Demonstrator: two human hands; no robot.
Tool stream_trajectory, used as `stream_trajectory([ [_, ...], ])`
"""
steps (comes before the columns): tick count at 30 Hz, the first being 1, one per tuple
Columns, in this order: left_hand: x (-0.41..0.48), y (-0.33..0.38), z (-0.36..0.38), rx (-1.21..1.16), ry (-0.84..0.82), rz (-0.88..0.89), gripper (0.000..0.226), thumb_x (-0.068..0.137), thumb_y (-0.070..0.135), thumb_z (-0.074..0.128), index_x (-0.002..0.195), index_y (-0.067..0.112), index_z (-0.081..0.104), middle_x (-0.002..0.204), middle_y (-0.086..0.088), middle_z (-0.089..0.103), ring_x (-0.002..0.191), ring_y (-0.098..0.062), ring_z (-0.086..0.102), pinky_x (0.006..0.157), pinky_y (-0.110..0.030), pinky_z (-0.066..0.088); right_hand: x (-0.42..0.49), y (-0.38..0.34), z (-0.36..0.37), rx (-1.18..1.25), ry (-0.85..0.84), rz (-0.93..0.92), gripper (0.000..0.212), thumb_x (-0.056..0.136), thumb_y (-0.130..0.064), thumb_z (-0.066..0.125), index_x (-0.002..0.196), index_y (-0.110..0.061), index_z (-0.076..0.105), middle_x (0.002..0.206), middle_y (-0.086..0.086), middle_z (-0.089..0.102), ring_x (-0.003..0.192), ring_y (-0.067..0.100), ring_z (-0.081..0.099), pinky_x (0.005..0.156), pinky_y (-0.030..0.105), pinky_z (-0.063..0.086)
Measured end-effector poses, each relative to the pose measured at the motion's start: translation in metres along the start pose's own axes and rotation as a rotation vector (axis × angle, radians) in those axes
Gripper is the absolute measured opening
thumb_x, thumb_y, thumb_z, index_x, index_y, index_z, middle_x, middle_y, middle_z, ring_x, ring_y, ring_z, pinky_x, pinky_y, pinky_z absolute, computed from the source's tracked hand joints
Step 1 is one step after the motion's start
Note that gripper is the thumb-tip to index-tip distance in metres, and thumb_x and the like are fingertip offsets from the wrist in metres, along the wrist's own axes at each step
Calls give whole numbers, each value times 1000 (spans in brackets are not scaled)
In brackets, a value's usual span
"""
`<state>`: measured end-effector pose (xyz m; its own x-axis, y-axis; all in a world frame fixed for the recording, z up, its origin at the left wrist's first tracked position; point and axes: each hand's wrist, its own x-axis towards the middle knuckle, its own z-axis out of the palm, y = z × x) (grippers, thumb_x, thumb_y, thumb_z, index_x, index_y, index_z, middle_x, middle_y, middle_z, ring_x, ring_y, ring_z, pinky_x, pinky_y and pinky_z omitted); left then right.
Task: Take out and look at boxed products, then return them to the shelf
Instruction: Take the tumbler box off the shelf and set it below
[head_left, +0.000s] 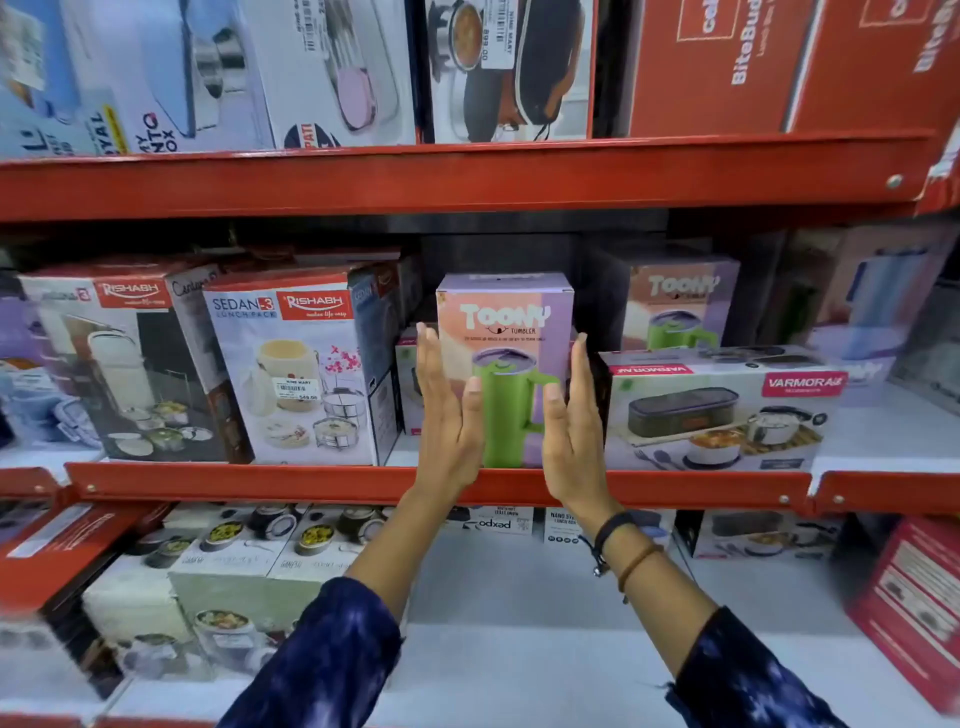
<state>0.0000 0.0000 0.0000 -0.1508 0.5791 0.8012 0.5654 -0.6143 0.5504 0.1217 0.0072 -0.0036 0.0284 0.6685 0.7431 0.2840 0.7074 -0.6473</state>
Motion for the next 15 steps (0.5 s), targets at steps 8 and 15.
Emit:
stream_trajectory([
  [8,13,-12,-15,-51,-23,-252,43,97,28,39,141,27,35,124,-2,64,106,-21,62,94,-40,48,17,-1,-9,42,129,159,40,95,-20,49,134,-11,45,126,2,58,109,11,57,94,29,47],
  [15,8,8,-29,-136,-10,-248,45,96,12,48,139,21,39,115,24,58,103,14,56,91,-12,43,15,-8,-31,150,132,126,40,88,-10,60,127,-10,52,127,2,57,112,2,56,97,21,47],
])
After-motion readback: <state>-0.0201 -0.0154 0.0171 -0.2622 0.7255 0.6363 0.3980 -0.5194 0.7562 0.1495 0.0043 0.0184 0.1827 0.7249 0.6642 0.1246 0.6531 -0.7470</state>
